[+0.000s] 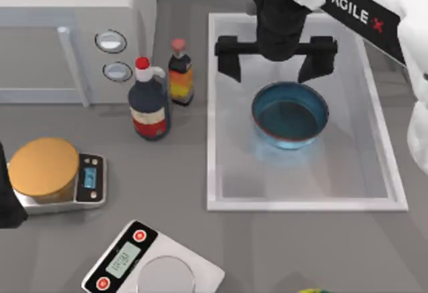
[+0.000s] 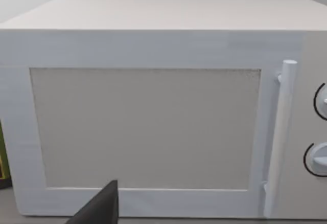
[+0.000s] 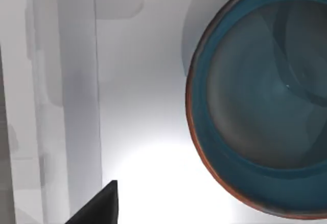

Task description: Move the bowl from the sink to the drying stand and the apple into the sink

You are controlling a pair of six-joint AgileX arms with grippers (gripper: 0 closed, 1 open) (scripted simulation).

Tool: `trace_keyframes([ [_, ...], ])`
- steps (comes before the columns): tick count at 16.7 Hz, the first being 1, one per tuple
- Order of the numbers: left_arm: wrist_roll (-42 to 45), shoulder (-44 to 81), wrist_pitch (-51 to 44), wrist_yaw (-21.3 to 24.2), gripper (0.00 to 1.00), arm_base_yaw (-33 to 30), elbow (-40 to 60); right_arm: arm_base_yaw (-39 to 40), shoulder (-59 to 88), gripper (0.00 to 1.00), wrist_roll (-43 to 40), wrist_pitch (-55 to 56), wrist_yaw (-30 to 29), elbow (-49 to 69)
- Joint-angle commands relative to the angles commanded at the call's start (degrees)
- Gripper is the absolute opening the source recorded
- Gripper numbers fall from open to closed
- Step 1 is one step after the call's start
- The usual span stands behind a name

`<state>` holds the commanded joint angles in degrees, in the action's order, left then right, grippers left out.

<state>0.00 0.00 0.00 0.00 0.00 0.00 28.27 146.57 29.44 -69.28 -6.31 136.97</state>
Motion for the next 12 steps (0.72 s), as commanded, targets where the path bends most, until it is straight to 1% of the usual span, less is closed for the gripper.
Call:
trace_keyframes([
  [2, 0.0, 0.0, 0.0, 0.0, 1.00, 0.0, 0.0, 1.0, 4.3, 1.00, 0.9, -1.7, -0.1, 5.1],
  [4, 0.0, 0.0, 0.0, 0.0, 1.00, 0.0, 0.0, 1.5, 6.5, 1.00, 1.3, -2.5, -0.1, 7.7],
  [12, 0.0, 0.0, 0.0, 0.0, 1.00, 0.0, 0.0, 0.7, 7.4, 1.00, 0.6, -1.9, 0.0, 8.0],
])
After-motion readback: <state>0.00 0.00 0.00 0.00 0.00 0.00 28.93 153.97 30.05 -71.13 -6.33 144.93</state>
